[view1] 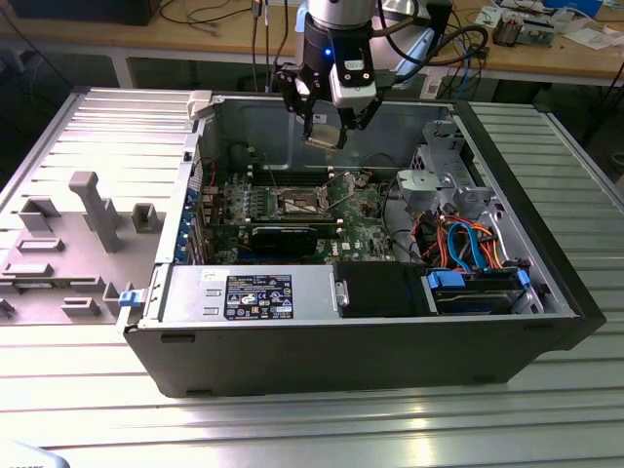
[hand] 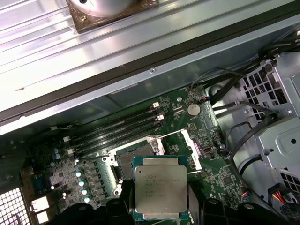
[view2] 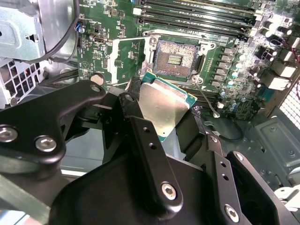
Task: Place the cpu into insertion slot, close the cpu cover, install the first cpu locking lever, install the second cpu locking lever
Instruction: 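Place the cpu into insertion slot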
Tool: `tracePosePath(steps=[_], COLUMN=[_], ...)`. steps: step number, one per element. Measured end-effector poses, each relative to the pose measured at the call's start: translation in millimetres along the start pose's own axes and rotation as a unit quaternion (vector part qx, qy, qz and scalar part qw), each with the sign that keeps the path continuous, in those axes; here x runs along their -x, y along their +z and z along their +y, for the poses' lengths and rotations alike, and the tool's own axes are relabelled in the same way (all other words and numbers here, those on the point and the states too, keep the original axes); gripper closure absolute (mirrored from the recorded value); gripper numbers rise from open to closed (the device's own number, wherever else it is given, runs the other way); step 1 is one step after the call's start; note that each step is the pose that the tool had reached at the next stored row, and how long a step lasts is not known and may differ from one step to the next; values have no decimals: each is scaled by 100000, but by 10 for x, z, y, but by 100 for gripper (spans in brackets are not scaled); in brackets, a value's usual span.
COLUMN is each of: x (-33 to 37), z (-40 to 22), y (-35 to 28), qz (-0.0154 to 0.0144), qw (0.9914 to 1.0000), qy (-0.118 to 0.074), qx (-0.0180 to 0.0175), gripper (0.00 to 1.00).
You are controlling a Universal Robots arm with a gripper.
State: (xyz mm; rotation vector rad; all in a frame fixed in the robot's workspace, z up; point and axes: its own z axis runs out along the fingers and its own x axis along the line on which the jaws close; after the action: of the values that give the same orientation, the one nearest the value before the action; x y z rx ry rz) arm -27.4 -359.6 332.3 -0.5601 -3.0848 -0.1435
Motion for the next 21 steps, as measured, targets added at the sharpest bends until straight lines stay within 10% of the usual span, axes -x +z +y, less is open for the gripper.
tracePosePath(steps=[21], x=[0], z=[0], y=[0], qz=[-88], qw=[99995], qy=[977], qx=[19], gripper=[45])
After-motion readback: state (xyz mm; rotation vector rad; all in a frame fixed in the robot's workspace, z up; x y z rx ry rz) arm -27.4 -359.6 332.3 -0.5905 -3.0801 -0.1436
